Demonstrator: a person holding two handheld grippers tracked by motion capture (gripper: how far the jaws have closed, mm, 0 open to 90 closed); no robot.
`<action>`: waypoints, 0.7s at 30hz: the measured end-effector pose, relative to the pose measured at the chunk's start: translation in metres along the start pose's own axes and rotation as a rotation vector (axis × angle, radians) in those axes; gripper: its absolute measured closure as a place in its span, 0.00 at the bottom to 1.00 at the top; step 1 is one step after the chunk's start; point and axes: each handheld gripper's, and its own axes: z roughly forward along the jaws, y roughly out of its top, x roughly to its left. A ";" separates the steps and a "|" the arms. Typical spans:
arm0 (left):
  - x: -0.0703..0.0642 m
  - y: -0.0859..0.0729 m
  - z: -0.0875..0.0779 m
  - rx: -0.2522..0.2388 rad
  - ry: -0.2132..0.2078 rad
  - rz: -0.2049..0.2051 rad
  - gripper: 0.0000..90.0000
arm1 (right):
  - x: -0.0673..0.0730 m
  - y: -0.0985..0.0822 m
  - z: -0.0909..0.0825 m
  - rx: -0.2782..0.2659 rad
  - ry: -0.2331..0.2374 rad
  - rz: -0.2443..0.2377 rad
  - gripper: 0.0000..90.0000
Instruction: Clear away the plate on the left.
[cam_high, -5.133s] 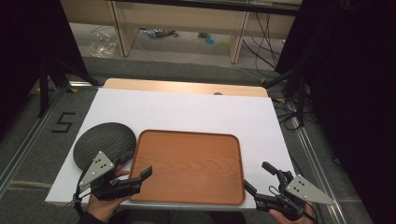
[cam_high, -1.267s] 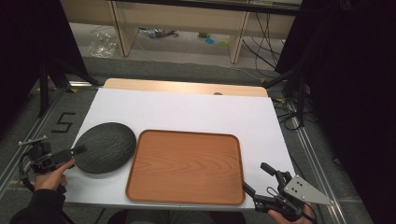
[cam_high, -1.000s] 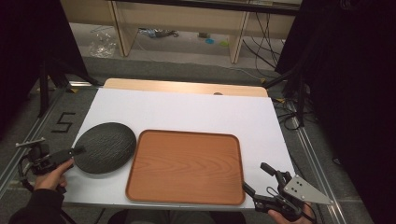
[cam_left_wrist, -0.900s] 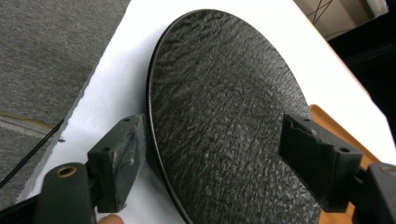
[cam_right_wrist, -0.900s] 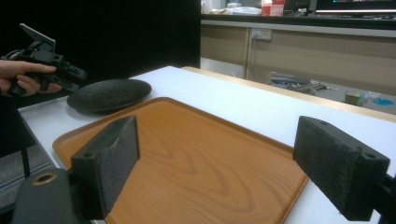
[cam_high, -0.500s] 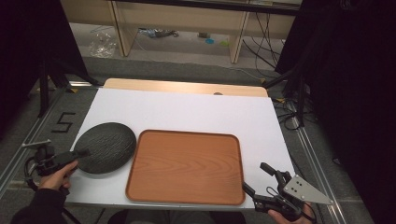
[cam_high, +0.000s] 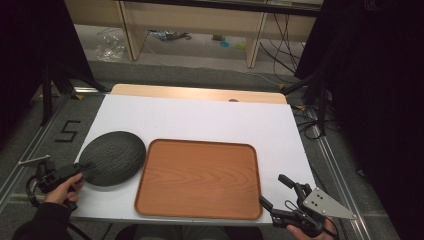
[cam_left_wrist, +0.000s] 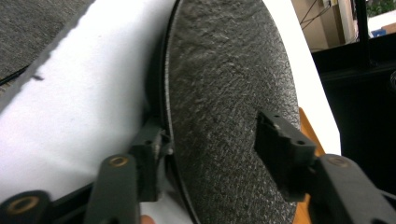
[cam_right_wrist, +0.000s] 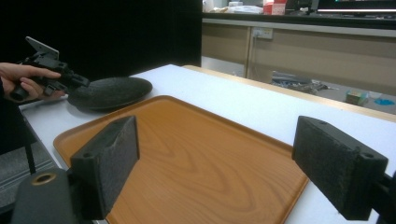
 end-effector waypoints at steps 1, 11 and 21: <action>0.001 0.000 0.000 0.002 -0.002 -0.007 0.57 | 0.000 0.000 0.001 -0.011 -0.001 0.000 0.18; 0.009 -0.003 -0.003 -0.015 0.025 -0.042 0.84 | 0.000 0.000 0.001 -0.009 0.004 -0.004 0.18; 0.013 -0.005 -0.008 -0.102 -0.116 -0.131 0.95 | 0.000 0.000 0.001 -0.004 0.003 -0.001 0.18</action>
